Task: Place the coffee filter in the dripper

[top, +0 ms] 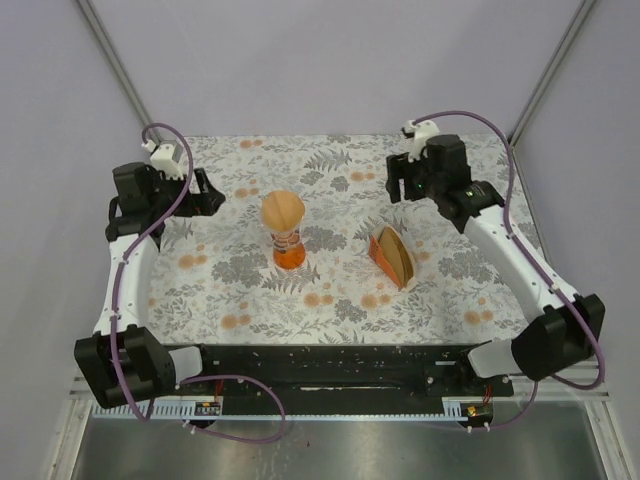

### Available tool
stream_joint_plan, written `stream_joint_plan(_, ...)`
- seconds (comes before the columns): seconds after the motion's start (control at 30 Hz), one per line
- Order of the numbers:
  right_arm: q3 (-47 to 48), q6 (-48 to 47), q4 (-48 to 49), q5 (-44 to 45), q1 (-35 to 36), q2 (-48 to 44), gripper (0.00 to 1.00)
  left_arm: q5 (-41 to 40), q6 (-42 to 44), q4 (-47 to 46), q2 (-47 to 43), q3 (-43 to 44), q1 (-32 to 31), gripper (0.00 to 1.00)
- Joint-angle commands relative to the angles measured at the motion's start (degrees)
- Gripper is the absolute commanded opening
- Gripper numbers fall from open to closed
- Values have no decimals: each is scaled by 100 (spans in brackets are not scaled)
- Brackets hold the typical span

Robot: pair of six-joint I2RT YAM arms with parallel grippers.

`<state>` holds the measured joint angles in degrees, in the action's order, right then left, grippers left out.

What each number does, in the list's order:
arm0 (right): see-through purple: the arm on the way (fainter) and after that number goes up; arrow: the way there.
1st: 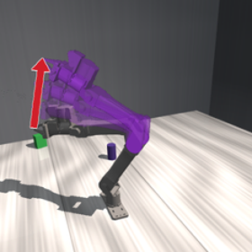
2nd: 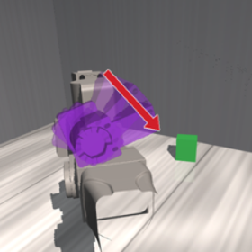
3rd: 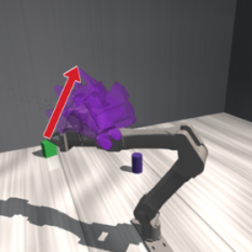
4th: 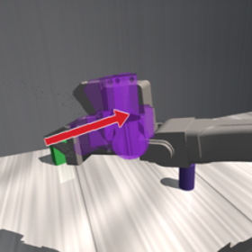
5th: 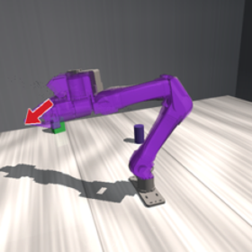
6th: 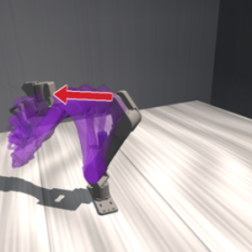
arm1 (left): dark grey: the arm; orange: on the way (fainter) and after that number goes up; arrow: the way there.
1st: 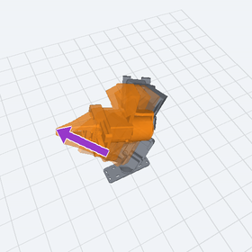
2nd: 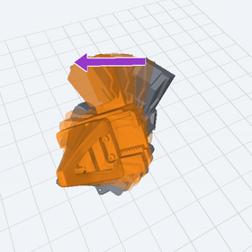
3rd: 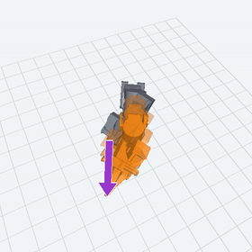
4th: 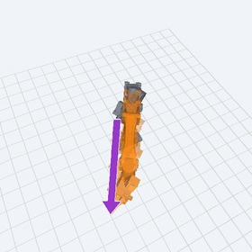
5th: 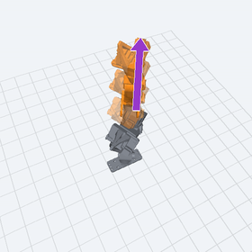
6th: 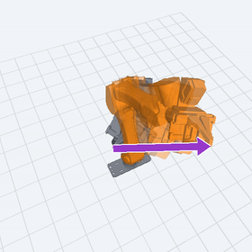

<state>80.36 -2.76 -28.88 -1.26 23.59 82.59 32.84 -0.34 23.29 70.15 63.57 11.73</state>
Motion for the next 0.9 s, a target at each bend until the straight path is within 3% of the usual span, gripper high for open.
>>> stream_joint_plan(0.0, -1010, 671, 1349, 407, -706, -743, 77, -568, -142, -1018, -274, -555, 198, 99)
stream_joint_plan(0.3, -2997, 1164, 2702, 1118, -1875, -1508, 78, -1280, -150, -2897, -546, -2039, 488, 99)
stream_joint_plan(0.53, -4176, 892, 4030, 1338, -2061, -1755, 79, -1561, -703, -4700, -634, -3403, 532, 99)
stream_joint_plan(0.73, -4906, 813, 5101, 1216, -2069, -1781, 79, -894, -467, -4982, -406, -3685, 532, 99)
stream_joint_plan(0.87, -5074, 769, 5411, 1320, -2069, -1764, 79, -955, -528, -5177, -362, -3800, 532, 99)
